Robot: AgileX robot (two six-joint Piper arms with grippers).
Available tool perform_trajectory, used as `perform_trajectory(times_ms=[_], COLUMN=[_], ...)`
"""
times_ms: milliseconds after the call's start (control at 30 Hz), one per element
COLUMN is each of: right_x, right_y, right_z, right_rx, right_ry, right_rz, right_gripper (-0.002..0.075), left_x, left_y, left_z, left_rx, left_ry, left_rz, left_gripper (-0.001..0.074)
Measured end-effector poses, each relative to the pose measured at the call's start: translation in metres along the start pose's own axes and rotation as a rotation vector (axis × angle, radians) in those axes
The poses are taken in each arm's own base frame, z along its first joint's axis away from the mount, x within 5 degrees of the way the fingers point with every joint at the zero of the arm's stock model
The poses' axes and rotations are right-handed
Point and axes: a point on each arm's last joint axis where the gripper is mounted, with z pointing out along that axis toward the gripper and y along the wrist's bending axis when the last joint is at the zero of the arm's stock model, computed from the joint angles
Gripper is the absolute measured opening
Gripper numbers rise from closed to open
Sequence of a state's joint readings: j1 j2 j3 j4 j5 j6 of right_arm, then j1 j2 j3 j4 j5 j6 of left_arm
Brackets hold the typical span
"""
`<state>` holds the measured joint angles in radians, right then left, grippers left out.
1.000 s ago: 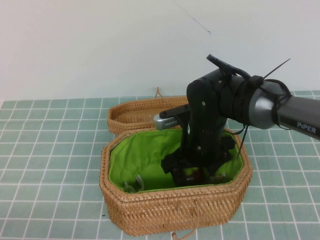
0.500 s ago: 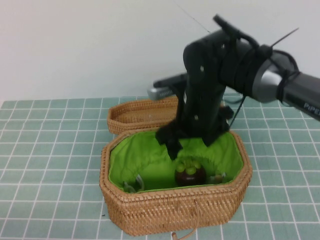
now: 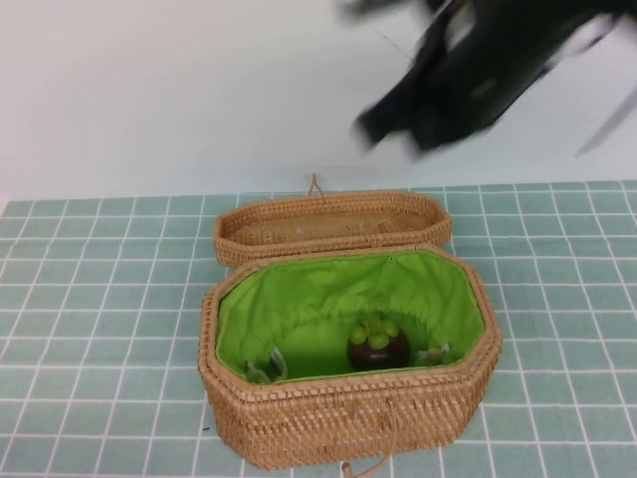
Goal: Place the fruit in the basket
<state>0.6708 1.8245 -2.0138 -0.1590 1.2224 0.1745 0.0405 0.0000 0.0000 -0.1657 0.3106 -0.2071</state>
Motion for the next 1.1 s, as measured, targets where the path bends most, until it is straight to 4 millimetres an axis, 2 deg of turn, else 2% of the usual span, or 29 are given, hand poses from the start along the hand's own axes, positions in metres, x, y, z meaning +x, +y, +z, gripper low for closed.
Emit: perform_trajectory(times_ms=[133,200,300,400,467,533,633,700,800,900,1100], right_x=[0.006,0.019,0.055,0.104,0.142,0.179,0.241,0.276,0.32,0.348,0.36], right_y=[-0.024,-0.034,-0.046,-0.057,-0.063,-0.067,-0.07,-0.071,-0.075,-0.08,-0.083], right_z=[-0.072,-0.11,-0.161,-0.19,-0.199,-0.199,-0.188,-0.177,-0.172,-0.17,-0.184], right_rx=[0.11,0.141,0.137,0.131,0.122,0.102,0.056,0.036,0.025,0.036,0.082], right_ry=[-0.154,-0.219,-0.285,-0.314,-0.375,-0.44,-0.56,-0.617,-0.677,-0.683,-0.848], right_rz=[-0.003,0.001,0.043,0.103,0.13,0.154,0.153,0.144,0.157,0.171,0.049], right_gripper=[0.0006,0.0005,0.0005,0.0004,0.0004,0.0004,0.0004,0.0003,0.0002,0.0001,0.0001], left_x=[0.0,0.0,0.0,0.0,0.0,0.0,0.0,0.0,0.0,0.0,0.0], left_y=[0.0,0.0,0.0,0.0,0.0,0.0,0.0,0.0,0.0,0.0,0.0], left_z=[0.0,0.0,0.0,0.0,0.0,0.0,0.0,0.0,0.0,0.0,0.0], left_rx=[0.0,0.0,0.0,0.0,0.0,0.0,0.0,0.0,0.0,0.0,0.0], left_ry=[0.0,0.0,0.0,0.0,0.0,0.0,0.0,0.0,0.0,0.0,0.0], left_rz=[0.0,0.0,0.0,0.0,0.0,0.0,0.0,0.0,0.0,0.0,0.0], left_gripper=[-0.0003,-0.0003,-0.0003,-0.0003,-0.0003,-0.0003,-0.0003,-0.0003,-0.0003,-0.0003,-0.0003])
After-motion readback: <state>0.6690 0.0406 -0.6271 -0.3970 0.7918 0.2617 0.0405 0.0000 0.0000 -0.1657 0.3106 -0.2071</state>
